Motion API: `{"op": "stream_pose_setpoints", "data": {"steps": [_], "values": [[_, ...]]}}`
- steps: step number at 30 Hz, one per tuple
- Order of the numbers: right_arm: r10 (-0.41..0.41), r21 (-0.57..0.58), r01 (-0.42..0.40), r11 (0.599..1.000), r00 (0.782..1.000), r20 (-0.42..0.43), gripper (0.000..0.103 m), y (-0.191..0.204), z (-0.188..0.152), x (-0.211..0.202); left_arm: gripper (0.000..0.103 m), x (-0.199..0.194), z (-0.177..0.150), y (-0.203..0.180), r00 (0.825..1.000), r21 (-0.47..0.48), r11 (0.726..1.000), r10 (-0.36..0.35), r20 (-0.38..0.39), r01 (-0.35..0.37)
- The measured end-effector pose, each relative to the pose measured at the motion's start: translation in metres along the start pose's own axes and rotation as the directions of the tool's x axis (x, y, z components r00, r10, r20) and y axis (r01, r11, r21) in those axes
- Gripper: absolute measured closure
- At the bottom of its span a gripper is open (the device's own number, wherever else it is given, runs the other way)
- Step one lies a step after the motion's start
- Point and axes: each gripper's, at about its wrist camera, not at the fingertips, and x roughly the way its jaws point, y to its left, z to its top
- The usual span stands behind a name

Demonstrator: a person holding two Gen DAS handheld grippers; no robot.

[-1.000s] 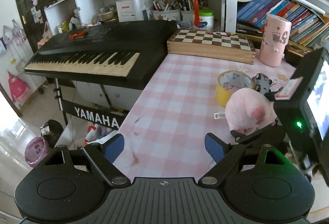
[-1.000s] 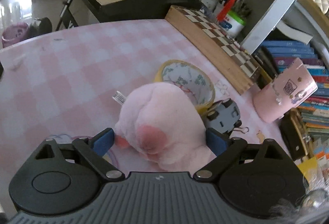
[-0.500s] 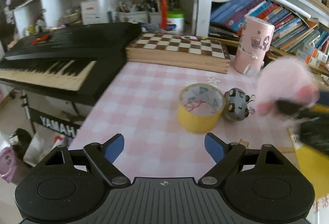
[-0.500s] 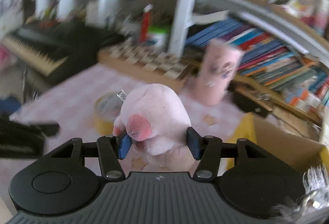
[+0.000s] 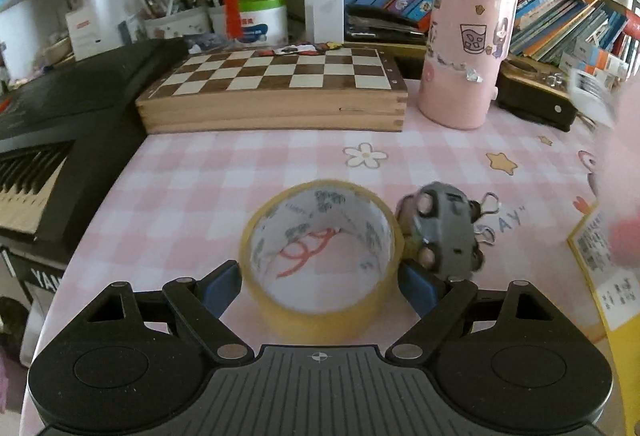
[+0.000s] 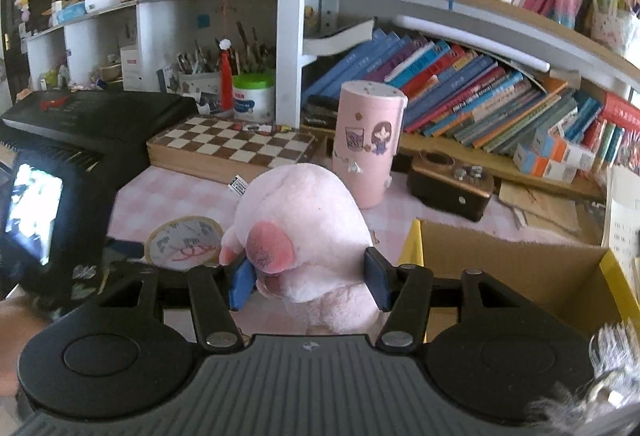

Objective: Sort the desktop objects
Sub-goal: 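Grasp the pink plush pig with the right tool while the left tool grasps the yellow tape roll, then carry the plush pig and tape roll toward the yellow box with both tools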

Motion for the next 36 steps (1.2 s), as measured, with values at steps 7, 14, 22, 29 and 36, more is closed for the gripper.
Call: {"op": "stream_pose_setpoints", "data": {"steps": [7,14,22,29,36], "values": [[-0.009,0.006,0.009,1.0,1.0,-0.027,0.049,-0.001,-0.005,-0.002,0.017,0.017,0.002,-0.002,1.0,0.01,1.0,0.014,0.016,-0.014],[-0.006,0.002,0.006,1.0,0.999,-0.032,0.049,0.007,-0.006,-0.012,0.017,-0.034,0.002,0.011,0.997,-0.043,0.998,-0.04,0.063,0.043],[0.035,0.028,-0.033,0.999,0.998,-0.044,0.049,0.024,-0.013,-0.035,0.017,-0.109,-0.009,0.026,0.994,-0.08,0.996,-0.021,0.111,0.03],[0.07,0.043,-0.069,0.997,0.997,-0.04,0.049,0.035,-0.025,-0.074,0.017,-0.18,-0.036,0.039,0.981,-0.112,0.991,-0.053,0.186,0.074],[0.124,0.124,-0.112,0.986,0.988,-0.094,0.049,0.045,-0.048,-0.111,0.017,-0.25,-0.075,0.058,0.967,-0.132,0.985,-0.073,0.245,0.107]]}}
